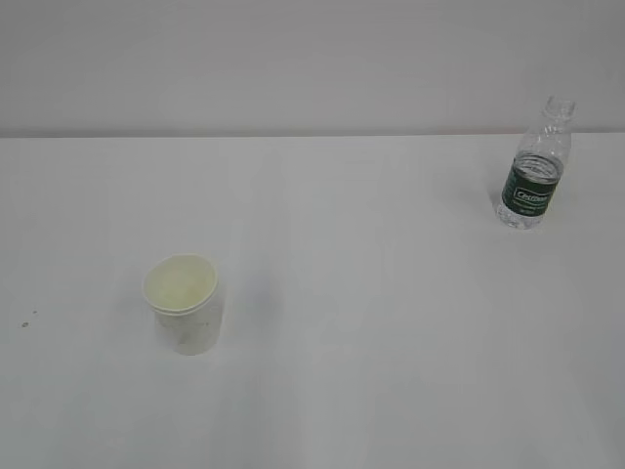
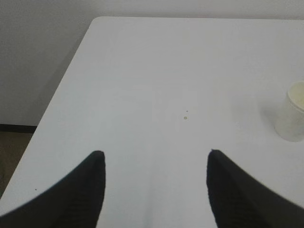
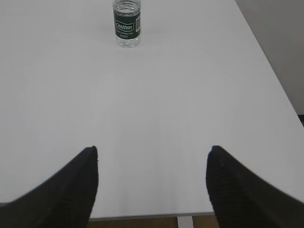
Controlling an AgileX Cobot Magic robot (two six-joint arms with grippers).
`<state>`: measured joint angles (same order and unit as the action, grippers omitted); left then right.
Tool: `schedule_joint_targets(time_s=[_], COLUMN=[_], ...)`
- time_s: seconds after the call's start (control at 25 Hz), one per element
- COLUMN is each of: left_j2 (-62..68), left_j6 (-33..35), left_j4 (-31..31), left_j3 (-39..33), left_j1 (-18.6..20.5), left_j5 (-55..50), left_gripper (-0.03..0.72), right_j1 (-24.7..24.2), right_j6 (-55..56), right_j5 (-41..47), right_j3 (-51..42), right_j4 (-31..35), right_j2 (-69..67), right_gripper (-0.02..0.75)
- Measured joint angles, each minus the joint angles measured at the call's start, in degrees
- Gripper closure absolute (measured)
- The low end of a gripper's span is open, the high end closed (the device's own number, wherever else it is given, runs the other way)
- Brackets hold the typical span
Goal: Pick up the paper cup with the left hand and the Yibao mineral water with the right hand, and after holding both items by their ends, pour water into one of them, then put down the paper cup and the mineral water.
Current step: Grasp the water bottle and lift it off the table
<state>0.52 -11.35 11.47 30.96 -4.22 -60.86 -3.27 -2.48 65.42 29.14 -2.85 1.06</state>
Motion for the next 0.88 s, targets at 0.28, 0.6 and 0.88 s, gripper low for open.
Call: schedule_joint_targets(time_s=[0.28,0.6,0.88], left_j2=[0.0,0.0,0.0], left_j6=[0.0,0.0,0.0], left_j4=[-0.1,0.0,0.0], left_j3=[0.0,0.0,0.0], left_j1=[0.0,0.0,0.0], left_j5=[0.0,0.0,0.0], left_gripper=[0.221,0.221,0.221], right_j1=[0.0,0.0,0.0], right_j6=[0.0,0.0,0.0], right_j5=[0.0,0.0,0.0], right_j3=[0.0,0.0,0.0], right_j4=[0.0,0.0,0.0], right_j2=[0.0,0.0,0.0], right_gripper=[0.201,0.201,0.200])
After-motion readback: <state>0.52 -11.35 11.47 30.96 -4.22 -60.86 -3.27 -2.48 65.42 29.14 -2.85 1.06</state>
